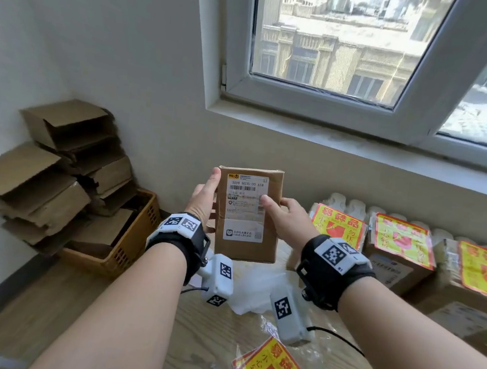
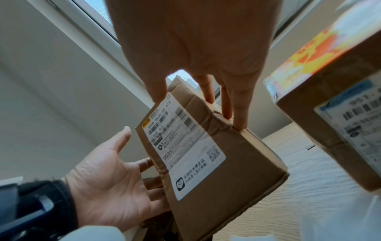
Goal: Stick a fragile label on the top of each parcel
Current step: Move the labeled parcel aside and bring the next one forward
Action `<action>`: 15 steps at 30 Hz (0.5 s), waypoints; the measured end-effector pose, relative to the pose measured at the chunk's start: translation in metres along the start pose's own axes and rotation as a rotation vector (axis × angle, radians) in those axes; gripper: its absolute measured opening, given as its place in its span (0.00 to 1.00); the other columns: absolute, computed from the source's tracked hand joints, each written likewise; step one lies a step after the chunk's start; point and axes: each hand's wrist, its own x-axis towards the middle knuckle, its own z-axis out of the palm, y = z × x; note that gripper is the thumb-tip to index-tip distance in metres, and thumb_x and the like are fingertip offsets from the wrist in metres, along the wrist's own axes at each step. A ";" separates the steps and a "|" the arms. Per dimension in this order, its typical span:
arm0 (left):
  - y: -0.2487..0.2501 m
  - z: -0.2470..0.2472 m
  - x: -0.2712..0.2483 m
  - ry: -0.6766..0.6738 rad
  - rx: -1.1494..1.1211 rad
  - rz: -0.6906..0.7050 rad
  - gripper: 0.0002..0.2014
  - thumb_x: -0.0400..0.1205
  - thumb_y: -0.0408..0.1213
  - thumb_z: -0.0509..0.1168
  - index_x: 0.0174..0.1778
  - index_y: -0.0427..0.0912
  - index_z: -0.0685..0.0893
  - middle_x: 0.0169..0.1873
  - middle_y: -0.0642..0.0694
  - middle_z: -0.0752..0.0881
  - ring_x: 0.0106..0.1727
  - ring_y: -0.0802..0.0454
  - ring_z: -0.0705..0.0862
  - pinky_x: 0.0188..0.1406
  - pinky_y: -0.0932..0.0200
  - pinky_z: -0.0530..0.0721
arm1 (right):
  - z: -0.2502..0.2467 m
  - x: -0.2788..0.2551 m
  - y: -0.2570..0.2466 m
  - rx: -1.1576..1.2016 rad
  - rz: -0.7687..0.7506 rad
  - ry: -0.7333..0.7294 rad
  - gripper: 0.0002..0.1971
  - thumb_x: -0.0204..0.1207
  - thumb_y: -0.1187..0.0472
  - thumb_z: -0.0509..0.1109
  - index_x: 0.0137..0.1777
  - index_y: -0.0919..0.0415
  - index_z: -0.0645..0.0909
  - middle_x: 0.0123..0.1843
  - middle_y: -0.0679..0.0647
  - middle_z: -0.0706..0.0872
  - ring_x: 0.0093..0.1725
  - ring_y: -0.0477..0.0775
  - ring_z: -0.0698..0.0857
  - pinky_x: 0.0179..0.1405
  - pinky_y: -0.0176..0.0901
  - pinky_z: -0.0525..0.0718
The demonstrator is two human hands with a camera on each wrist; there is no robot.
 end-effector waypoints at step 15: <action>0.000 0.035 -0.159 0.015 0.045 0.111 0.44 0.67 0.80 0.53 0.63 0.45 0.78 0.52 0.42 0.87 0.52 0.43 0.85 0.43 0.48 0.82 | -0.086 -0.132 0.011 0.198 -0.043 0.067 0.38 0.79 0.30 0.48 0.59 0.68 0.77 0.58 0.74 0.83 0.54 0.66 0.87 0.54 0.57 0.87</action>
